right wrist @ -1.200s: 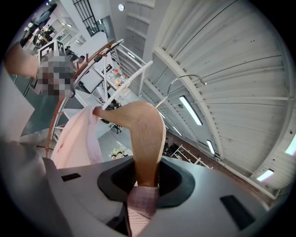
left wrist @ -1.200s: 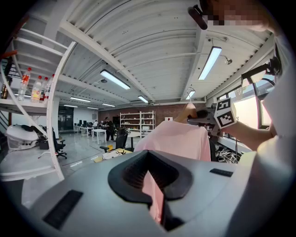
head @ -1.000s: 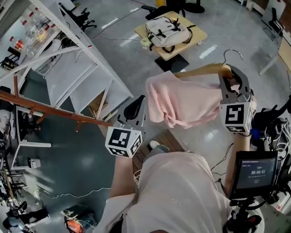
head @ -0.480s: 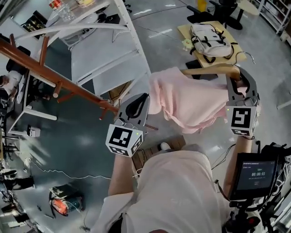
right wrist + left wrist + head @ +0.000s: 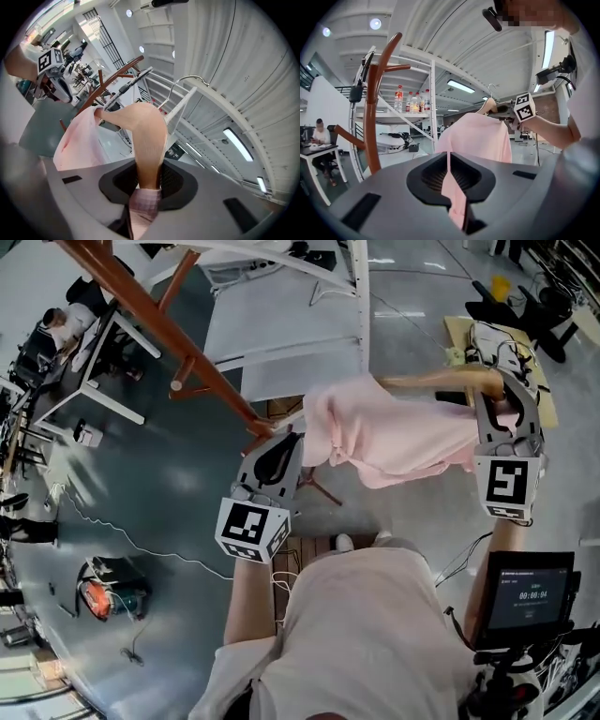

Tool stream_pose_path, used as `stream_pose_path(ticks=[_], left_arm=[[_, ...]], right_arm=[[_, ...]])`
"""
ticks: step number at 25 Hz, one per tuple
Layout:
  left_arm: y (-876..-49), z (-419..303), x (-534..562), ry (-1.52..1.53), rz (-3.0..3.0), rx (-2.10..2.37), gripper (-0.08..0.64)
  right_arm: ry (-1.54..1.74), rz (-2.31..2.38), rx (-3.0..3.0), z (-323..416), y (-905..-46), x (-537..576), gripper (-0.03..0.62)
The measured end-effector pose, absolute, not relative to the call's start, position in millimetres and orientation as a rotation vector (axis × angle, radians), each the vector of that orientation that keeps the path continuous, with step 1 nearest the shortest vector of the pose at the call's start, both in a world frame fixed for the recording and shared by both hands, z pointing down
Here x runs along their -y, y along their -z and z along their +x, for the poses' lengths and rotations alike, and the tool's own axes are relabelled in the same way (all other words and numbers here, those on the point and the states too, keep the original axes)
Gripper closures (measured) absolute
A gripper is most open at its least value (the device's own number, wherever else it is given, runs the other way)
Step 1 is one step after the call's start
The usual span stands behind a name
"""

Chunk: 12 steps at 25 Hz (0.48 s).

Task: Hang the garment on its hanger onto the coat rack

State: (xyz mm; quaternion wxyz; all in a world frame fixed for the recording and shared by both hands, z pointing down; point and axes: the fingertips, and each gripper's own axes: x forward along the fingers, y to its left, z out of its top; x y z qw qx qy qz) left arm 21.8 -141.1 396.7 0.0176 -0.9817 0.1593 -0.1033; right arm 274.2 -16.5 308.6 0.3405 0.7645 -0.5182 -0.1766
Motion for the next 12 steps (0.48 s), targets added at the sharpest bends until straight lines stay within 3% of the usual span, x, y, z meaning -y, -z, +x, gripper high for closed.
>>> stream_pose_path(ticks=[6,12], left_arm=[[-386,-3,158,0.284,-2.996,-0.665,0.552],[-385,-40,155,0.346,-2.919,-0.778,0.476]], right_arm=[[0.569,1.859,1.479,252,-294,66,0.488],[0.66,1.717,1.627,205,-288,99,0.488]])
